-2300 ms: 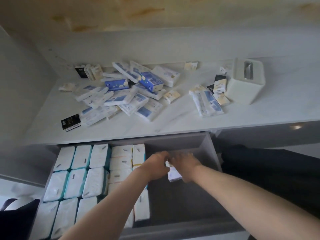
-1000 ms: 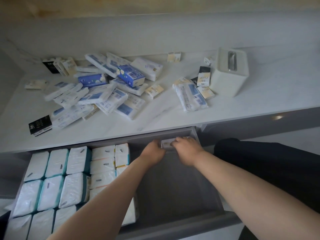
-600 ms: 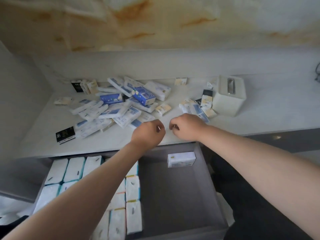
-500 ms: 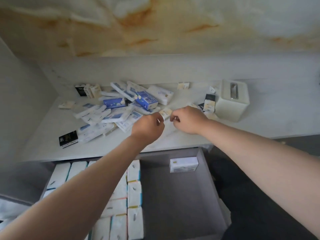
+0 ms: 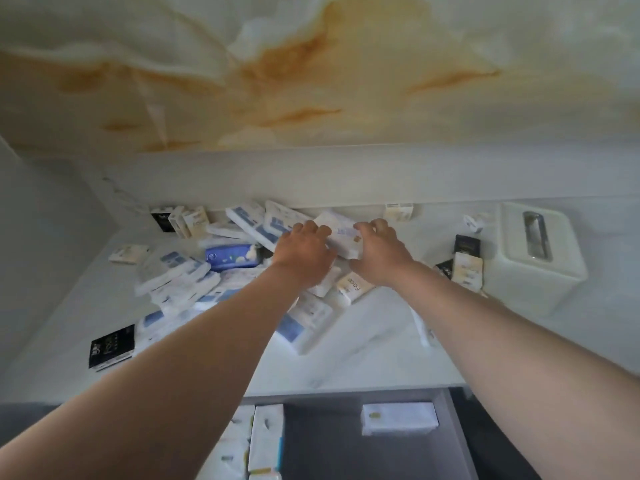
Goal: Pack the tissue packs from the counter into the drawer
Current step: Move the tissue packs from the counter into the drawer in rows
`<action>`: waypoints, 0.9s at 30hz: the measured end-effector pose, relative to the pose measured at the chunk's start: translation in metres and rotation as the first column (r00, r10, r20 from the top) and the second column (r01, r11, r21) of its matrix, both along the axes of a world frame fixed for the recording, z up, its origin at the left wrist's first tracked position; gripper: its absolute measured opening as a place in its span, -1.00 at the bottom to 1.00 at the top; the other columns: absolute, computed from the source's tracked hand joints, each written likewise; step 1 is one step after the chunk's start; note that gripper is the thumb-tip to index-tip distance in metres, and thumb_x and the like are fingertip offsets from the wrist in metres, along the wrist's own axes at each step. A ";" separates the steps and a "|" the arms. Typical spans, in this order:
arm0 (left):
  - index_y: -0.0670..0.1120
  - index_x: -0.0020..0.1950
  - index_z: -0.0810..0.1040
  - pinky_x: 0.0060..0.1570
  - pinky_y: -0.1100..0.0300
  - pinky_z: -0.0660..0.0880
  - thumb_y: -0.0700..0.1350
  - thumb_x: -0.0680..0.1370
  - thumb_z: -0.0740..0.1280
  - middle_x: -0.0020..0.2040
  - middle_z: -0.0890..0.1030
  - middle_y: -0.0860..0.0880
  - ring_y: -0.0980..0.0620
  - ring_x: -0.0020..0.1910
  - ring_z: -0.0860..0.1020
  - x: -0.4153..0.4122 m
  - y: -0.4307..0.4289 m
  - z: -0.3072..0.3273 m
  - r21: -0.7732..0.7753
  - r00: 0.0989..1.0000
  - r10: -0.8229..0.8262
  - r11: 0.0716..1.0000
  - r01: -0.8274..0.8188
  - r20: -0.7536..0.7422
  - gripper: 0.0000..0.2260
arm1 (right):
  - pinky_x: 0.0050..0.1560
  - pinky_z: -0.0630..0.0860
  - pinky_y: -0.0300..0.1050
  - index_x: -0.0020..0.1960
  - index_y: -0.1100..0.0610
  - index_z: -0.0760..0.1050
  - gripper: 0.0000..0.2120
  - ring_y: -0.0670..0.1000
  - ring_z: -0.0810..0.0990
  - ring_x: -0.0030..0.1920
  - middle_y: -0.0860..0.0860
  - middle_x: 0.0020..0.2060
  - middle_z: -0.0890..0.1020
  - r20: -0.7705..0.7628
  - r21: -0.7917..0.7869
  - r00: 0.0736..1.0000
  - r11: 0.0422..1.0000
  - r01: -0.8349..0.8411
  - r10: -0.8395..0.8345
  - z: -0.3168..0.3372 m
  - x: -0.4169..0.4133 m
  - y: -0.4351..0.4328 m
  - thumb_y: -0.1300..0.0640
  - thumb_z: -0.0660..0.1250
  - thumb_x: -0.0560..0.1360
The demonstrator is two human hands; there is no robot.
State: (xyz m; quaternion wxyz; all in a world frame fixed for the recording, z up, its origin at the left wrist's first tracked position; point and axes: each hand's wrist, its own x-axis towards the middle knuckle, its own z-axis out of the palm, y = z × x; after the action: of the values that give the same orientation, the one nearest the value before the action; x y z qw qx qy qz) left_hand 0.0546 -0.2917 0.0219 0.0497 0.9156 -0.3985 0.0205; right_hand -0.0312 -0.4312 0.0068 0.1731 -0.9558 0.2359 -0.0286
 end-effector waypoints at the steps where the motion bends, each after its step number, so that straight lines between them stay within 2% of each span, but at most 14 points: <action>1: -0.03 0.44 0.33 0.30 -0.01 0.30 0.10 0.62 0.15 0.36 0.42 -0.08 -0.10 0.33 0.36 0.005 -0.002 -0.005 0.030 1.000 0.002 1.000 -0.002 0.025 -0.58 | 0.30 0.35 0.09 0.53 0.02 0.15 -0.28 0.20 0.25 0.42 0.12 0.45 0.19 -0.014 -0.008 1.000 1.000 0.014 -0.014 -0.004 0.006 -0.004 -0.09 0.38 0.48; 3: -0.03 0.44 0.32 0.30 -0.01 0.28 0.14 0.61 0.15 0.37 0.42 -0.07 -0.10 0.35 0.34 0.011 -0.004 -0.013 0.042 0.998 0.010 0.999 -0.013 0.060 -0.55 | 0.32 0.31 0.11 0.55 -0.01 0.07 -0.21 0.22 0.20 0.45 0.14 0.51 0.10 -0.045 0.004 0.998 0.999 0.051 -0.050 -0.008 0.017 -0.012 -0.15 0.39 0.46; 5: -0.03 0.46 0.31 0.31 -0.01 0.24 0.14 0.60 0.15 0.39 0.41 -0.06 -0.10 0.36 0.33 0.014 -0.004 -0.019 0.014 0.997 0.025 1.000 -0.026 0.072 -0.53 | 0.32 0.31 0.12 0.54 -0.03 0.10 -0.21 0.22 0.21 0.46 0.13 0.51 0.12 -0.073 0.034 0.996 0.997 0.063 -0.060 -0.012 0.026 -0.019 -0.20 0.40 0.45; 8: -0.04 0.47 0.29 0.33 0.00 0.22 0.13 0.60 0.13 0.40 0.39 -0.05 -0.09 0.36 0.32 0.014 -0.005 -0.024 -0.018 0.996 0.027 1.000 -0.026 0.080 -0.52 | 0.24 0.43 0.07 0.36 0.03 0.32 -0.40 0.18 0.41 0.31 0.10 0.33 0.37 -0.035 0.088 0.998 0.995 0.052 -0.049 -0.018 0.029 -0.023 -0.12 0.44 0.42; 10: -0.04 0.48 0.28 0.34 0.01 0.20 0.14 0.61 0.12 0.42 0.38 -0.05 -0.09 0.38 0.31 0.013 -0.003 -0.025 -0.028 0.996 0.032 0.999 -0.030 0.078 -0.52 | 0.18 0.47 0.05 0.25 0.04 0.37 -0.50 0.16 0.48 0.21 0.09 0.24 0.40 -0.004 0.126 0.998 0.990 0.068 -0.068 -0.017 0.026 -0.022 -0.04 0.47 0.40; 14: -0.05 0.52 0.20 0.41 0.00 0.17 0.11 0.62 0.15 0.47 0.33 -0.06 -0.08 0.44 0.25 0.008 0.004 -0.018 -0.076 0.999 0.040 0.996 -0.042 -0.022 -0.49 | 0.14 0.46 -0.02 0.18 0.05 0.40 -0.57 0.17 0.45 0.19 0.08 0.19 0.35 0.092 0.218 0.976 0.961 0.172 -0.196 -0.009 0.014 -0.021 0.02 0.45 0.39; 18: -0.05 0.53 0.19 0.42 -0.03 0.21 0.10 0.62 0.19 0.48 0.31 -0.08 -0.10 0.46 0.24 0.000 0.014 0.003 -0.208 0.985 0.051 0.974 -0.085 -0.167 -0.48 | 0.15 0.47 -0.10 0.09 0.03 0.46 -0.65 0.15 0.51 0.17 0.06 0.19 0.35 0.202 0.326 0.919 0.908 0.263 -0.338 0.008 -0.005 -0.016 0.04 0.45 0.35; 20: -0.07 0.53 0.20 0.42 -0.04 0.23 0.11 0.63 0.18 0.47 0.33 -0.11 -0.13 0.45 0.26 -0.004 0.021 0.015 -0.310 0.974 0.060 0.942 -0.127 -0.218 -0.48 | 0.12 0.48 -0.12 0.07 0.01 0.47 -0.66 0.10 0.52 0.13 0.03 0.17 0.34 0.268 0.367 0.897 0.898 0.243 -0.352 0.020 -0.019 -0.010 0.05 0.46 0.33; 23: -0.04 0.54 0.21 0.40 -0.05 0.27 0.16 0.61 0.19 0.45 0.36 -0.12 -0.14 0.42 0.32 -0.012 0.034 0.033 -0.440 0.924 0.069 0.864 -0.244 -0.377 -0.45 | -0.01 0.38 -0.26 0.07 0.00 0.50 -0.65 -0.02 0.51 0.04 -0.01 0.15 0.35 0.356 0.361 0.893 0.922 0.140 -0.275 0.042 -0.043 0.008 0.09 0.50 0.33; 25: -0.03 0.54 0.20 0.40 -0.07 0.29 0.18 0.60 0.20 0.46 0.36 -0.13 -0.14 0.41 0.34 -0.021 0.043 0.043 -0.470 0.890 0.070 0.829 -0.303 -0.450 -0.43 | 0.00 0.35 -0.31 0.03 -0.01 0.52 -0.67 -0.09 0.49 0.01 -0.03 0.12 0.38 0.411 0.324 0.895 0.945 0.038 -0.176 0.053 -0.059 0.025 0.11 0.53 0.32; 27: -0.03 0.56 0.17 0.40 -0.09 0.29 0.19 0.61 0.19 0.46 0.35 -0.15 -0.16 0.42 0.34 -0.031 0.055 0.048 -0.437 0.879 0.082 0.843 -0.312 -0.470 -0.41 | 0.06 0.42 -0.28 0.00 -0.03 0.54 -0.68 -0.13 0.49 0.02 -0.06 0.08 0.40 0.455 0.293 0.887 0.954 -0.068 -0.077 0.059 -0.074 0.045 0.12 0.55 0.30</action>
State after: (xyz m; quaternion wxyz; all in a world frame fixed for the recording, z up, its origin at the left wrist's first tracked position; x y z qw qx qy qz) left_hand 0.0236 -0.2367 0.0698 0.3702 0.8888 -0.2593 -0.0760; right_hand -0.1049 -0.3862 0.0660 0.3674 -0.8833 0.1919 -0.2192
